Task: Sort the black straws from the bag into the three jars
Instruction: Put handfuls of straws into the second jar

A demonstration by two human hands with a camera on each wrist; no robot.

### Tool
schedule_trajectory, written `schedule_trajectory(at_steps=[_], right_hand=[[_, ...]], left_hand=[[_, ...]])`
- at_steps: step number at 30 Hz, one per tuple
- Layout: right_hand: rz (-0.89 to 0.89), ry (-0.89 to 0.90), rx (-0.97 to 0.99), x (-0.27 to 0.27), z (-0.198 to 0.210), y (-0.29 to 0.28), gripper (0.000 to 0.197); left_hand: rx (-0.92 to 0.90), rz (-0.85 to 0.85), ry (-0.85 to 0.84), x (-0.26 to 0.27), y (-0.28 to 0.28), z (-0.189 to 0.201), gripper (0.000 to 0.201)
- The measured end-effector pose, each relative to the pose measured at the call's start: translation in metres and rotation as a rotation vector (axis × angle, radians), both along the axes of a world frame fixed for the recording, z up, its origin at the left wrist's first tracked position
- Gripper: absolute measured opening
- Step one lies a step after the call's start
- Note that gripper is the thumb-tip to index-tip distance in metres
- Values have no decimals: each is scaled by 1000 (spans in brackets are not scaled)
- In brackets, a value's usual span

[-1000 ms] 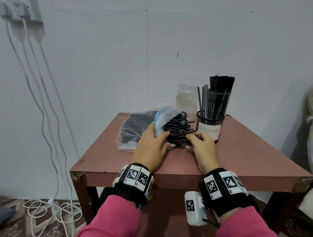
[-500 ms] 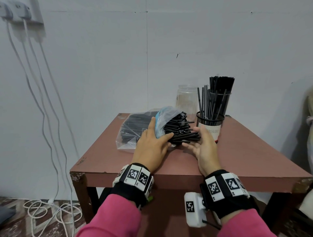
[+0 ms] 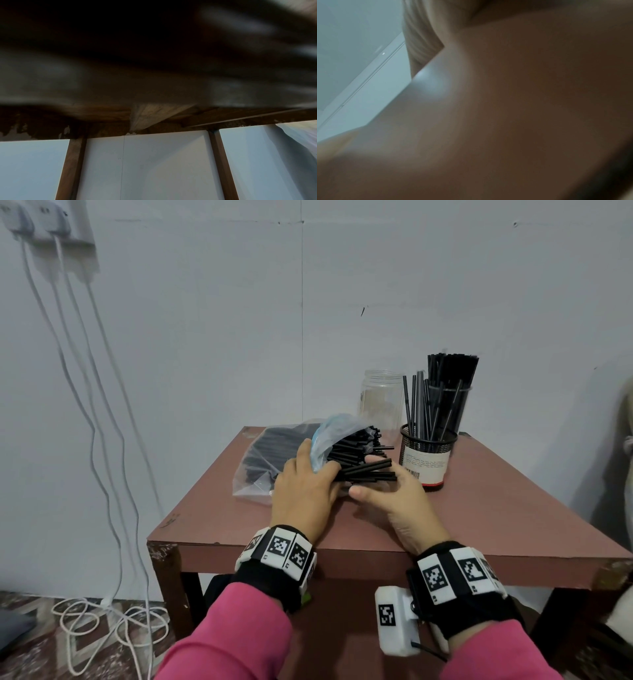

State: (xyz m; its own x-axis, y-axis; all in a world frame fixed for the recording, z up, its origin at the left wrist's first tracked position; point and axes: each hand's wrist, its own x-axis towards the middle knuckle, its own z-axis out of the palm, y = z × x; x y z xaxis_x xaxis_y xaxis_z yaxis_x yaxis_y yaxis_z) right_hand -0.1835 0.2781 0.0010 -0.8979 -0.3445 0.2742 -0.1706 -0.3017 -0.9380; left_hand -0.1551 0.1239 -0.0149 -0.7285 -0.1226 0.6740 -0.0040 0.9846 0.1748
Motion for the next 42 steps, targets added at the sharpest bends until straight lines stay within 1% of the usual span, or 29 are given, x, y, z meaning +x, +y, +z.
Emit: schedule_trajectory(at_steps=[2,4,9,14,16,19,21,22,24,26,29,33,34,38,40,42], right_hand=[[-16,-10,41,-2,-2,-4,35],[-43,-33,24,-4,-4,-7,24],[-90,-17,-76,-9,-4,-1,24],[-30,-21,8,-5,-3,-4,24],[-48,-39,-11,-6,-4,-6,17],[-126,-50,-111,-9,-4,-6,5],[-140,-47,-176,-11,-4,-6,8],[-116,-49,-183,-11,-3,-5,12],[-34,-52,-107,-9,-2,-7,16],[1,-47,-1,-6,-2,-10,14],[-88,-32,-1,-6,0,-12,4],[-235,12,-51,-9,1,-6,10],[-238,20,-41,-9,1,-4,11],[-152,57,-31,-5,1,-6,7],[-187,47,-46,-6,1,-7,11],[-254,-11,-52,-8,-1,-6,15]], left_hand=[[-29,-9,10,1,0,0,22],[-35,-18,23,1,1,0,22],[2,-9,33,1,1,0,23],[-30,-27,15,1,0,0,21],[-35,-19,4,1,1,0,22],[-41,1,0,2,2,1,24],[-43,6,6,2,2,2,23],[-38,6,8,2,2,3,22],[-26,2,6,2,2,4,20],[-34,-12,-1,2,2,3,21],[-59,-16,-12,3,3,3,25],[-32,9,-19,3,3,3,25],[-35,8,-19,3,3,3,25],[-53,-12,-31,2,2,2,24],[-50,-11,-36,3,3,3,24],[-27,-8,-34,4,4,4,25]])
